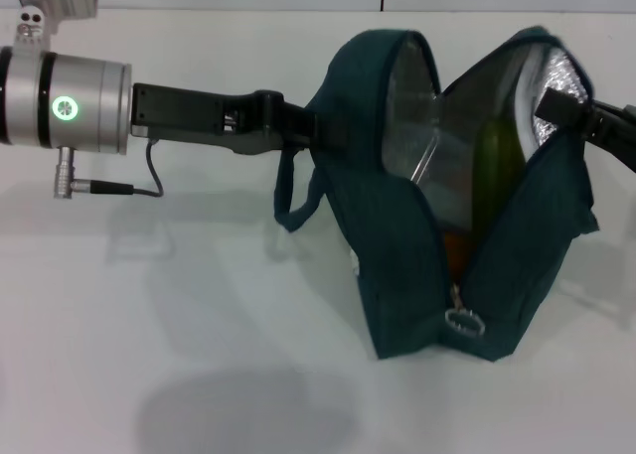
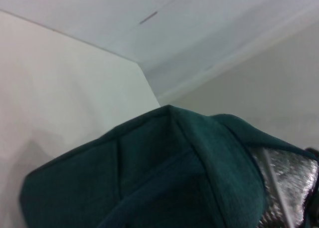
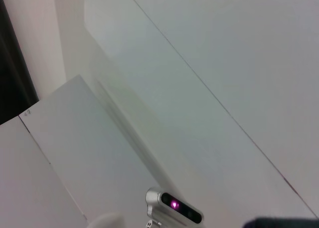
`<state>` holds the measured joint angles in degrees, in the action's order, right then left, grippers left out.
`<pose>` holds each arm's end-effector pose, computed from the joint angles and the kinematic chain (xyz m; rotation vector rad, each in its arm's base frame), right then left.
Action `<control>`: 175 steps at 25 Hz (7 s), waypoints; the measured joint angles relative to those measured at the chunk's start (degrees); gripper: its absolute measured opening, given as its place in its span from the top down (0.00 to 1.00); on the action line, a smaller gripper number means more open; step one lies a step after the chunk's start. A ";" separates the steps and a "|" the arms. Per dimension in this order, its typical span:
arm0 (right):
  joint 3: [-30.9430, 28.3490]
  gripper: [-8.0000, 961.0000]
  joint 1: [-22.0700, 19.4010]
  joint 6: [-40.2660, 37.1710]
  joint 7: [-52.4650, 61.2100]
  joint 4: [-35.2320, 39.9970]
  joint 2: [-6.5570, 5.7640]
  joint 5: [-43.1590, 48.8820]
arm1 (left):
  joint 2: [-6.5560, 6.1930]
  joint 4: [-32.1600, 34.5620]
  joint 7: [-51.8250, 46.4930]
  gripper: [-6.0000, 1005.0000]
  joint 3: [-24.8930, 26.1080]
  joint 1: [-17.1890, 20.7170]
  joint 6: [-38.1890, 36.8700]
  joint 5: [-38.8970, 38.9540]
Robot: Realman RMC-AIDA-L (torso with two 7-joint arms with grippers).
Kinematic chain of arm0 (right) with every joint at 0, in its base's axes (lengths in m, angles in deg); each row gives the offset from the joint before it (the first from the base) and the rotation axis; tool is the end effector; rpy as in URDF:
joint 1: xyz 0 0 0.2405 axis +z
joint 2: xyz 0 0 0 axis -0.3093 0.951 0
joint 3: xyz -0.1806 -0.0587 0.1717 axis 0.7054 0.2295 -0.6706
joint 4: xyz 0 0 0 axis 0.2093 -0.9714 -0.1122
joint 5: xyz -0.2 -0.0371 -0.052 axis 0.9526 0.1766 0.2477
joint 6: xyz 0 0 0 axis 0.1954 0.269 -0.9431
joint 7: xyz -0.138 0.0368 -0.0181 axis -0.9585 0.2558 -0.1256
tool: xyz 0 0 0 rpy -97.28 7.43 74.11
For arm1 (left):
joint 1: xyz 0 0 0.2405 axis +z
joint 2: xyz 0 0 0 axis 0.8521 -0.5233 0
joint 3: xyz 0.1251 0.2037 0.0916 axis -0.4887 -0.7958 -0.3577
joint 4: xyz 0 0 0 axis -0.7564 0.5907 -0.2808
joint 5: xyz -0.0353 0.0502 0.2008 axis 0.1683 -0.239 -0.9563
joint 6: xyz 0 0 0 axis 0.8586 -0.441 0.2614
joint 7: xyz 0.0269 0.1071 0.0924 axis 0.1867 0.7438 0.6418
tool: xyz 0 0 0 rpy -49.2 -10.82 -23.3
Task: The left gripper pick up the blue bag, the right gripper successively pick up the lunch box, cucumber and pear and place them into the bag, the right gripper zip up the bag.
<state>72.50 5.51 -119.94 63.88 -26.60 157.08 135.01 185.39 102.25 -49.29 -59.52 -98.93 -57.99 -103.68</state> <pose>0.2299 0.3106 0.0350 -2.5448 0.9176 1.4869 -0.1938 0.3570 0.0165 2.4500 1.5546 0.7150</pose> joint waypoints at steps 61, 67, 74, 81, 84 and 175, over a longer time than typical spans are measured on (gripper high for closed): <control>3.62 0.29 -6.06 2.57 -37.85 -11.35 6.72 20.12 | -0.18 -0.17 0.73 0.96 -3.77 1.73 -0.98 -0.54; 3.70 0.30 -5.56 3.22 -37.85 -11.16 6.70 20.13 | -0.15 -0.15 0.73 0.95 -3.77 1.73 -0.98 -0.48; 3.70 0.41 -4.47 3.71 -37.85 -11.39 6.56 20.29 | -0.16 -0.02 0.85 0.95 -3.77 1.73 -0.98 -0.39; 3.70 0.84 -4.46 3.72 -37.86 -11.45 6.62 20.17 | -0.16 0.04 0.97 0.95 -3.77 1.73 -0.95 -0.33; 3.70 0.95 -4.45 3.71 -37.86 -11.47 6.57 20.15 | -0.16 0.09 1.08 0.96 -3.69 1.73 -0.93 -0.26; -1.66 0.99 16.10 4.80 -47.01 -10.16 6.99 2.46 | 3.44 -22.87 75.54 0.13 -3.90 16.14 0.74 25.27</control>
<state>70.84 21.61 -115.13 16.87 -36.76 164.07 137.47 188.83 79.37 26.25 -63.42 -82.79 -57.25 -78.41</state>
